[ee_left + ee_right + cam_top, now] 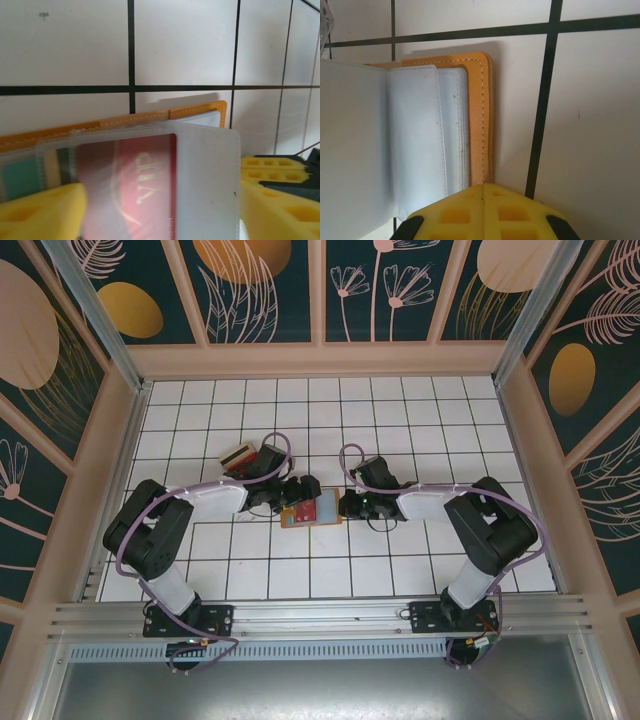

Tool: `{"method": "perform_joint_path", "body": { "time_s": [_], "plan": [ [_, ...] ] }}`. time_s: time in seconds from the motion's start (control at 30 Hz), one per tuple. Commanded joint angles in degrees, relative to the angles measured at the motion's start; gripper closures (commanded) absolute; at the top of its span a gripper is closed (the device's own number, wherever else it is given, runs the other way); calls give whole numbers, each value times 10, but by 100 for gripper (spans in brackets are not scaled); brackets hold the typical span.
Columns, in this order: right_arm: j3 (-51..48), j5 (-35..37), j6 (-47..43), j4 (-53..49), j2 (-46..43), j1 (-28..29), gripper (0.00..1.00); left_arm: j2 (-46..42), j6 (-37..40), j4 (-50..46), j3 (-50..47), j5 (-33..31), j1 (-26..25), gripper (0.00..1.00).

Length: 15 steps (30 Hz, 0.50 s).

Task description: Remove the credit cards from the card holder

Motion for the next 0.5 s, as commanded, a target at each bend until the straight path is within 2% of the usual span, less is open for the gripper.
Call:
{"method": "perform_joint_path", "body": {
  "time_s": [0.0, 0.07, 0.1, 0.3, 0.47],
  "plan": [
    [-3, 1, 6, -10, 16, 4, 95, 3, 4, 6, 10, 15, -4, 9],
    [-2, 2, 6, -10, 16, 5, 95, -2, 4, 9, 9, 22, -4, 7],
    [-2, 2, 6, -10, 15, 4, 95, -4, 4, 12, 9, 25, -4, 2],
    [3, 8, 6, -17, 9, 3, 95, -23, -2, 14, 13, 33, -4, 1],
    [18, 21, 5, -40, -11, -2, 88, -43, 14, -28, 30, 10, -3, 2]
  ]
}}
